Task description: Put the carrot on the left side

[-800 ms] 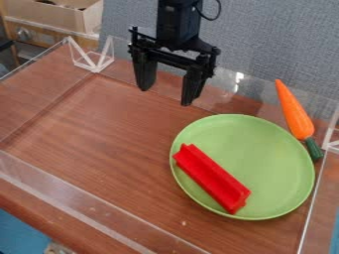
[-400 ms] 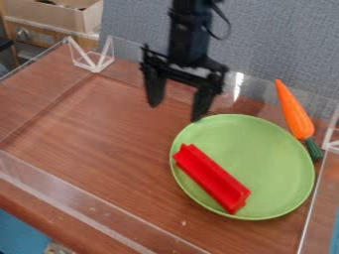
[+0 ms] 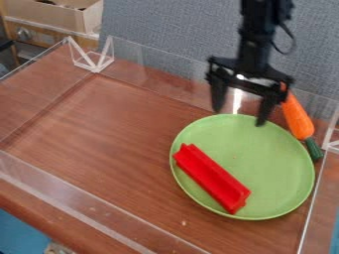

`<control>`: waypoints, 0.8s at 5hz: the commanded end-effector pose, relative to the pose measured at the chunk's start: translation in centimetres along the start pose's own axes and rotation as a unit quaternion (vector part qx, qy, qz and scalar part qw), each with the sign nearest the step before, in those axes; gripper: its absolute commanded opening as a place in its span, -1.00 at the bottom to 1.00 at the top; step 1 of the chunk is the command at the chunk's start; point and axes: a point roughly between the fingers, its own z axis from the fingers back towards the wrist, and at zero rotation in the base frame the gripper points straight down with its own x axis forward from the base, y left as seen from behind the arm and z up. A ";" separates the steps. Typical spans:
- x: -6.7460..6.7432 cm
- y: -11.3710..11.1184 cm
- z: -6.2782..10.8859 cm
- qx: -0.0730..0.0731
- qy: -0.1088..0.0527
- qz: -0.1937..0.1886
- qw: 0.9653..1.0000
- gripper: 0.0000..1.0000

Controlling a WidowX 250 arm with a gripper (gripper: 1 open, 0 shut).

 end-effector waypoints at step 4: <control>6.9 -2.1 -2.6 -0.001 -0.057 0.024 0.998 1.00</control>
